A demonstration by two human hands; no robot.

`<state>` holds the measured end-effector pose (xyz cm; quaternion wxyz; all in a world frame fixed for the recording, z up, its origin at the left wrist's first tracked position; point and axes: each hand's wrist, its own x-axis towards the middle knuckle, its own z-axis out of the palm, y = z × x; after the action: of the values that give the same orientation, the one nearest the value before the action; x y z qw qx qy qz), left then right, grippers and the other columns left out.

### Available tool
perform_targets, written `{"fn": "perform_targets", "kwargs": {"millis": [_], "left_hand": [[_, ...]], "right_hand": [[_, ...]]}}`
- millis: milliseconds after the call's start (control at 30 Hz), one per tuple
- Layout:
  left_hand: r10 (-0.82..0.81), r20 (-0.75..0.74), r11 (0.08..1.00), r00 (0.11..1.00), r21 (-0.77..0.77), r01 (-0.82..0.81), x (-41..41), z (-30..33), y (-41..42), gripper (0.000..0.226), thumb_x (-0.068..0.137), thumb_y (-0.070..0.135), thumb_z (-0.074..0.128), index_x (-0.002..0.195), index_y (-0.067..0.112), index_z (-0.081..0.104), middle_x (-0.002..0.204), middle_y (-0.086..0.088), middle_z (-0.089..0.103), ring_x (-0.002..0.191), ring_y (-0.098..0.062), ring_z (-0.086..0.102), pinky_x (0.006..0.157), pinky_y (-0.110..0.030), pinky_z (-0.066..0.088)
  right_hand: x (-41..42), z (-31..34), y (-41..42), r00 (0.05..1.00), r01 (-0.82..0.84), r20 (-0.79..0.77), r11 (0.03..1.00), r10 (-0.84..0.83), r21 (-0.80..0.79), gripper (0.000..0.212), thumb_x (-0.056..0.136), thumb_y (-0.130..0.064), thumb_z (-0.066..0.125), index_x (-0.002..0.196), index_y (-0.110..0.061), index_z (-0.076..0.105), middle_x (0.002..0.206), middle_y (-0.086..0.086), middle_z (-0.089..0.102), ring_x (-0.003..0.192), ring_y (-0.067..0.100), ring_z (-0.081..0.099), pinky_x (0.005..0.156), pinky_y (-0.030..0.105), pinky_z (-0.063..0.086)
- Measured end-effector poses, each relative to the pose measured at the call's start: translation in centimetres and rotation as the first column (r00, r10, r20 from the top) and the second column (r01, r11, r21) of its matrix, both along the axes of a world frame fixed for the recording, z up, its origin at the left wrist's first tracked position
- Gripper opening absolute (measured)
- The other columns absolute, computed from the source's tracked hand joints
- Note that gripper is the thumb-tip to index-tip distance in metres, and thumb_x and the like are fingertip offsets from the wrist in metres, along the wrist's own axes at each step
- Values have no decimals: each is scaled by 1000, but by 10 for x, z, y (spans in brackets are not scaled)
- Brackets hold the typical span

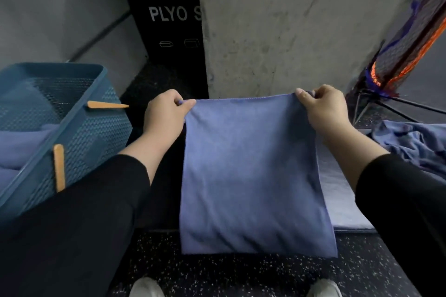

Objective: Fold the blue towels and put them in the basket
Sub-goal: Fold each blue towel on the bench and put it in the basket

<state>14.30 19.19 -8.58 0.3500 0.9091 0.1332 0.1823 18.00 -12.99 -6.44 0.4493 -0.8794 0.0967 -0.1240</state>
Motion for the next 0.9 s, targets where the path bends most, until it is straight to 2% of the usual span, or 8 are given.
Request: {"fn": "perform_targets", "kwargs": {"millis": [100,200,300,367,433,533,633,900], "left_hand": [[-20,-138,998,990,54,28,11,-12,3,22,95,40,63,105,21,63,94,-1,70,88,-23,66,78,-37,53],[-6,-147,977,989,211,37,-2,-27,-5,36,99,36,56,131,19,56,125,-9,58,112,-29,57,90,-41,49],[-233,-202,890,951,350,292,-33,-45,-29,38,98,37,55,132,20,57,130,-7,56,119,-31,54,98,-45,45],[-358,-295,783,886,422,457,-56,-54,-45,47,99,44,51,141,23,51,143,-2,50,131,-26,47,104,-41,37],[-386,-376,726,843,439,529,-77,-58,-54,57,100,52,40,150,24,41,156,-2,38,144,-23,35,113,-39,28],[-377,-540,609,753,469,640,-102,-69,-58,76,95,63,12,160,24,17,169,-4,7,155,-19,7,124,-41,8],[-383,-601,599,702,417,684,-102,-71,-54,69,103,58,16,161,26,-1,168,3,-14,153,-11,-14,125,-43,-6],[-386,-596,626,704,392,674,-74,-68,-49,66,104,55,14,161,27,-5,167,6,-17,152,-9,-18,125,-44,-8]], "right_hand": [[10,-20,1,996,0,-87,996,-8,-93,46,82,-54,72,103,-17,55,98,3,62,101,27,59,82,35,44],[2,-27,3,998,-19,-66,942,-3,-335,63,81,-55,73,130,-22,49,138,9,47,129,34,43,102,53,40],[-17,-23,8,965,-202,68,880,254,-429,43,88,-41,70,121,-16,58,125,9,57,117,31,54,96,43,45],[-41,-26,12,907,-384,-39,788,418,-481,35,91,-38,67,115,-14,63,115,8,63,106,30,61,90,36,46],[-72,-39,18,833,-544,-219,682,508,-489,37,94,-41,61,121,-15,62,126,7,61,112,29,60,94,35,46],[-113,-65,25,720,-694,-483,514,499,-503,56,101,-45,46,148,-17,38,162,6,25,147,26,29,116,44,28],[-135,-82,29,719,-694,-555,450,418,-562,71,101,-57,31,159,-24,7,167,-3,-7,154,20,-4,122,53,5],[-104,-89,24,721,-693,-543,434,430,-576,71,100,-62,22,159,-30,-3,165,-10,-14,152,14,-13,122,50,-6]]}}
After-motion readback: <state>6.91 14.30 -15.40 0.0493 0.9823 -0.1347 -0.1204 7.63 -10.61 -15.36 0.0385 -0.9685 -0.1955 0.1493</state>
